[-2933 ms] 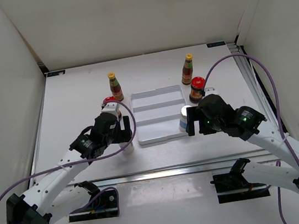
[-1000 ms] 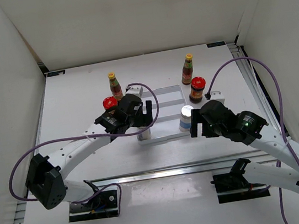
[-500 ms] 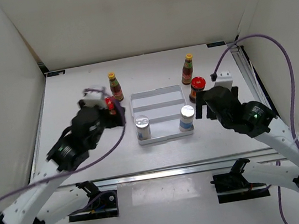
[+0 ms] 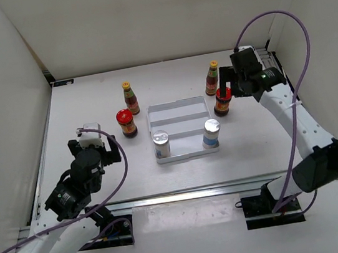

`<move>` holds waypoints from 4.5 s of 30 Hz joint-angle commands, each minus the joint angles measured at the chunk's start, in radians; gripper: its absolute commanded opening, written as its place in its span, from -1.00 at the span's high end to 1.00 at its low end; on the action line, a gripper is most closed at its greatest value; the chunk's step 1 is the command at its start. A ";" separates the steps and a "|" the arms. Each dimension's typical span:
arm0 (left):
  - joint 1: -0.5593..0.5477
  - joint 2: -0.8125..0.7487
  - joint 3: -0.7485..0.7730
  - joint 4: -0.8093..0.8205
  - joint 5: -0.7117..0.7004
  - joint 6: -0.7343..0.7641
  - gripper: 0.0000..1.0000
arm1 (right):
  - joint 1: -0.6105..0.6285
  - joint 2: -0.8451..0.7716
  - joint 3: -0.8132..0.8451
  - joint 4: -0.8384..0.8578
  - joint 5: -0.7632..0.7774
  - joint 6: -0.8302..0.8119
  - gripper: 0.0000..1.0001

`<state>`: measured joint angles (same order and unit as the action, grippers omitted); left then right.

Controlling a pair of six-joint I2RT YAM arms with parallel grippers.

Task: Organize the condiment bottles

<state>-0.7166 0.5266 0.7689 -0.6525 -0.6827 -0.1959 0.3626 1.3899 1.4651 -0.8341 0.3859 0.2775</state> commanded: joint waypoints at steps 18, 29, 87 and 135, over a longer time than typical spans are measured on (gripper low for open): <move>0.005 -0.016 -0.022 0.047 -0.052 0.013 -1.00 | -0.088 0.334 0.126 0.084 -0.225 -0.072 -1.00; 0.005 -0.016 -0.022 0.047 -0.052 0.013 -1.00 | -0.097 0.495 0.192 0.075 -0.242 -0.063 -0.87; 0.005 0.012 -0.031 0.056 -0.052 0.013 -1.00 | 0.108 0.434 0.106 0.107 -0.341 -0.101 0.70; 0.384 0.744 0.217 0.451 0.736 0.053 -1.00 | 0.429 -0.677 -0.586 0.351 0.242 0.290 -1.00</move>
<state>-0.3454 1.2682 0.9424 -0.2466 -0.0223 -0.1360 0.7868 0.7319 0.8787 -0.5064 0.5819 0.5507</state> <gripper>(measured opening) 0.998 0.998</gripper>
